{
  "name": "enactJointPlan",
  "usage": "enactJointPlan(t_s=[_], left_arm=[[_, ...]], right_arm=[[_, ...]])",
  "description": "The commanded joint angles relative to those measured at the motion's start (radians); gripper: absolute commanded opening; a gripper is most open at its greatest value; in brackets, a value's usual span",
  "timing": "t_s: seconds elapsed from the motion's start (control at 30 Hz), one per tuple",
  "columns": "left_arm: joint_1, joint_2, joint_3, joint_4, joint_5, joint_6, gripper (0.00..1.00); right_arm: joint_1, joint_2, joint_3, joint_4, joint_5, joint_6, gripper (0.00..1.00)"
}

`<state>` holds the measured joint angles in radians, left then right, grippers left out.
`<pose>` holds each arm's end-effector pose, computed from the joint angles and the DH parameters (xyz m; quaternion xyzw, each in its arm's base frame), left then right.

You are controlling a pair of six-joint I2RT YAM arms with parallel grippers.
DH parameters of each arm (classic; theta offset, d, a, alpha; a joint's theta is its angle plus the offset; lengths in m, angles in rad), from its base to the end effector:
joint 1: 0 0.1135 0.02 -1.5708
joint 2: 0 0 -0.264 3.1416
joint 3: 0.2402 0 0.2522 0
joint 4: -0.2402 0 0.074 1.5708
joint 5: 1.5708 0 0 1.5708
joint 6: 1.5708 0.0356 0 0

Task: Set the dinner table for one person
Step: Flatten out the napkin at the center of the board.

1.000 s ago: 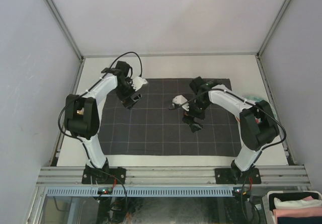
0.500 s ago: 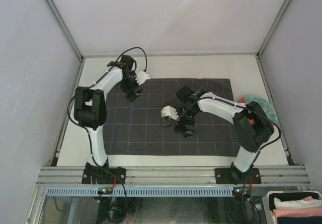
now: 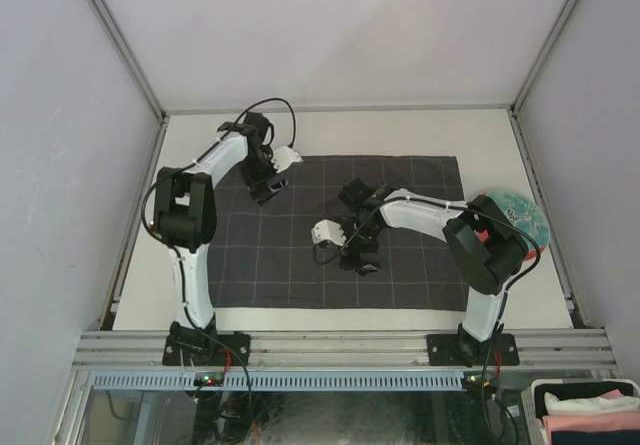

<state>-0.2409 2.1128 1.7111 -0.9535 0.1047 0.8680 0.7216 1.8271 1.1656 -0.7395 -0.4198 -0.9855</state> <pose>0.4152 -0.1058 0.1922 0.5275 0.8411 -0.0164 0.1183 0.2420 0.2322 0.1608 -0.7460 0.6273 0.1949 0.1095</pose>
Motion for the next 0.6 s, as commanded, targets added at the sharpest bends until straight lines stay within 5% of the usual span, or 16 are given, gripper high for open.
enactJointPlan(t_s=[0.0,0.2,0.37,0.57], left_arm=[[-0.002,0.037,0.081,-0.070,0.041,0.026,0.99],[-0.003,0.106,0.168,-0.160,0.073,0.044,0.86],[0.002,0.132,0.225,-0.203,0.087,0.064,1.00],[0.009,0.159,0.274,-0.222,0.094,0.060,1.00]], right_arm=[[0.016,0.017,0.006,-0.004,-0.017,-0.022,1.00],[0.025,0.026,0.021,-0.051,-0.044,-0.020,1.00],[0.037,0.026,0.028,-0.063,-0.049,-0.013,1.00],[0.043,0.032,0.051,-0.092,-0.057,-0.013,1.00]])
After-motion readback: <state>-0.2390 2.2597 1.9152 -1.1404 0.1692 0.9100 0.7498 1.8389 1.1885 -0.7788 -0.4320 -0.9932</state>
